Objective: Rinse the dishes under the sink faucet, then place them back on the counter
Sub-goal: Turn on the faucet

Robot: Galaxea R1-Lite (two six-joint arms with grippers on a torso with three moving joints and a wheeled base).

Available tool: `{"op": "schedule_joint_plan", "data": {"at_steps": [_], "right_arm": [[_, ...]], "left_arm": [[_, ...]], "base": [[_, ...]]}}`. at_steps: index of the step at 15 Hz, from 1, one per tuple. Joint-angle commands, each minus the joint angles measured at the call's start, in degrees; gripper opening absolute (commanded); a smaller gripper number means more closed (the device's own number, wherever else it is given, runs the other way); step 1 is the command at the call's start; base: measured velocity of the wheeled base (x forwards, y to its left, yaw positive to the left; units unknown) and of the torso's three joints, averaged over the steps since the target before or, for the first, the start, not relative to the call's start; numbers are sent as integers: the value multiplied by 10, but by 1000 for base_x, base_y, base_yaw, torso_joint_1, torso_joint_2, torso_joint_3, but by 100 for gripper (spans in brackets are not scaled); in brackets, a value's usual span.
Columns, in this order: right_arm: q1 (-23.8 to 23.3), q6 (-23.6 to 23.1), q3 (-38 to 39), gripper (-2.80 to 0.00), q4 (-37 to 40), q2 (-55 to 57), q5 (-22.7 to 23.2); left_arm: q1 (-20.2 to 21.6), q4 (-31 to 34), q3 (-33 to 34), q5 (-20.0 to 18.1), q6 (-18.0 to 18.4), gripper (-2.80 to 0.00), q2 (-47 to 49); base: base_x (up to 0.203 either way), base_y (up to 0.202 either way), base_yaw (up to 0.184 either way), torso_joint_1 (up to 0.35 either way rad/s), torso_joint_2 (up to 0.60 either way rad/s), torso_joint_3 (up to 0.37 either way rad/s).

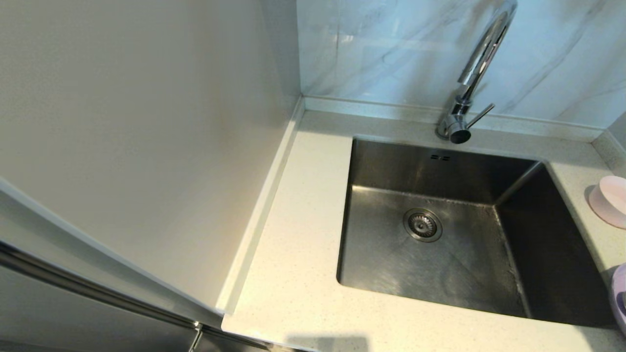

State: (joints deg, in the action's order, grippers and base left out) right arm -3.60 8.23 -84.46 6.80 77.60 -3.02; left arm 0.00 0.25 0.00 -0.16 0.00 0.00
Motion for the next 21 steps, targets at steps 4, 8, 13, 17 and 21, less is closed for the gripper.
{"op": "schedule_joint_plan", "data": {"at_steps": [4,8,13,17,21], "right_arm": [[-49,93,-198,-280,68,227,-9],[-77,131,-274,-280,179,297,57],[-78,165,-288,-280,174,333,92],[-72,173,-289,-280,99,340,125],[-61,173,-289,-280,48,342,158]], "left_arm": [[0,0,0,-1,0,-280,0],[0,0,0,0,0,-280,0],[0,0,0,-1,0,-280,0],[0,0,0,0,0,-280,0],[0,0,0,0,0,-280,0]], "base": [[0,0,0,0,0,0],[0,0,0,0,0,0],[0,0,0,0,0,0],[0,0,0,0,0,0],[0,0,0,0,0,0]]}}
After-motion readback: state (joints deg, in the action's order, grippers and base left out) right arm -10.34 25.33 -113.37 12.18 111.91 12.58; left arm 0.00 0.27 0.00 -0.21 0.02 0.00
